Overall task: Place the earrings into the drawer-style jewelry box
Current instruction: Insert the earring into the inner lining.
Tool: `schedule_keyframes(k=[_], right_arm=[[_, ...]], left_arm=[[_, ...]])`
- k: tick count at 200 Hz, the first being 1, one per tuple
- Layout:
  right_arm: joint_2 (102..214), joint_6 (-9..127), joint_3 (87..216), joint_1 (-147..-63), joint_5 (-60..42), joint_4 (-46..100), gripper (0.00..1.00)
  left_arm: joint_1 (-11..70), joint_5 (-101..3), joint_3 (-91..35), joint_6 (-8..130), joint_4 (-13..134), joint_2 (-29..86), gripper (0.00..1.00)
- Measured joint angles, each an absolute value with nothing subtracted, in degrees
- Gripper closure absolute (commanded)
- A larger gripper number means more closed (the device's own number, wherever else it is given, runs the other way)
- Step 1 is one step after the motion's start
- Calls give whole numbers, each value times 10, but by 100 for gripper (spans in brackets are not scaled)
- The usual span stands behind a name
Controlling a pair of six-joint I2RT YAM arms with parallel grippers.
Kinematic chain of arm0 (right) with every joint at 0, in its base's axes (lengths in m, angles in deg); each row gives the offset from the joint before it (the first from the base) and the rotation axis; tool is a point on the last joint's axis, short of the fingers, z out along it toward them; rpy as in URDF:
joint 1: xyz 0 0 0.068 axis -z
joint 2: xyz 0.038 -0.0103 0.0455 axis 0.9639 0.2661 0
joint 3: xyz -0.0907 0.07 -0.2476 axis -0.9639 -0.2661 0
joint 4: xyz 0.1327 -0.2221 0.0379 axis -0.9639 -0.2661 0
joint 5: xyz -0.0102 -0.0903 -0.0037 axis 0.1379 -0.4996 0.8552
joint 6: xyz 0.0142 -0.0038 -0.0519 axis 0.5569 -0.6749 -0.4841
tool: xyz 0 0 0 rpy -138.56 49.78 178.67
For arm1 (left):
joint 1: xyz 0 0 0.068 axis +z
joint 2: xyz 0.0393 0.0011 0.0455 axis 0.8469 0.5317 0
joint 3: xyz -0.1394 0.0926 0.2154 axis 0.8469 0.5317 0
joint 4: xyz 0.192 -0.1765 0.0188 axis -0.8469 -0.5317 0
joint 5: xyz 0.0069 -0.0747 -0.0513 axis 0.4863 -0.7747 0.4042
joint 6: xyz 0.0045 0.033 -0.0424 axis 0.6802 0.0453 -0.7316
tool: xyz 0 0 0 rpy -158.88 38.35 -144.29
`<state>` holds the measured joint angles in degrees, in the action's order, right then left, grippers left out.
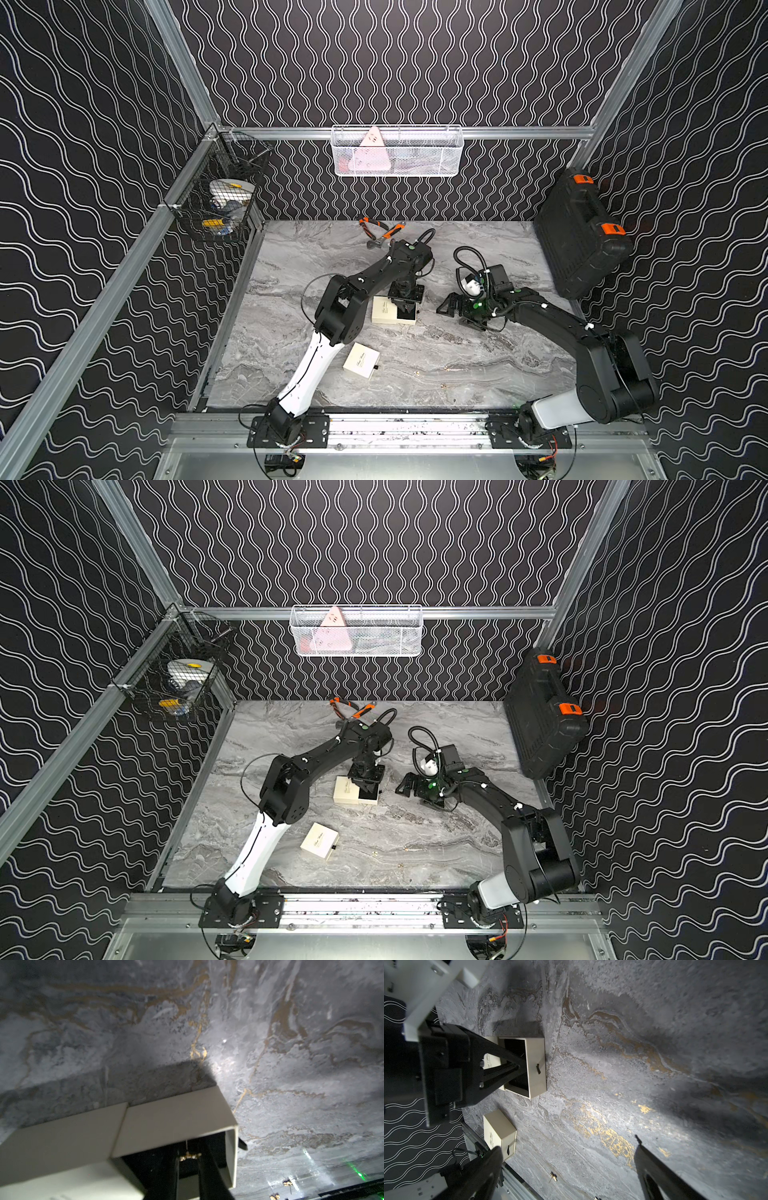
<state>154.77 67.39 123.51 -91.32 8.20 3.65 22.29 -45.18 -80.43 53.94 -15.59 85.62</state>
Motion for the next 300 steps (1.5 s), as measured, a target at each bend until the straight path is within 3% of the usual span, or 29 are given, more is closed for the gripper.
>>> schedule_keyframes(k=[162, 300], right_arm=[[1532, 674, 1227, -913, 103, 37, 0], [1532, 676, 1222, -913, 115, 38, 0]], left_arm=[[204, -391, -855, 556, -190, 903, 99], [204, -369, -822, 555, -147, 870, 99]])
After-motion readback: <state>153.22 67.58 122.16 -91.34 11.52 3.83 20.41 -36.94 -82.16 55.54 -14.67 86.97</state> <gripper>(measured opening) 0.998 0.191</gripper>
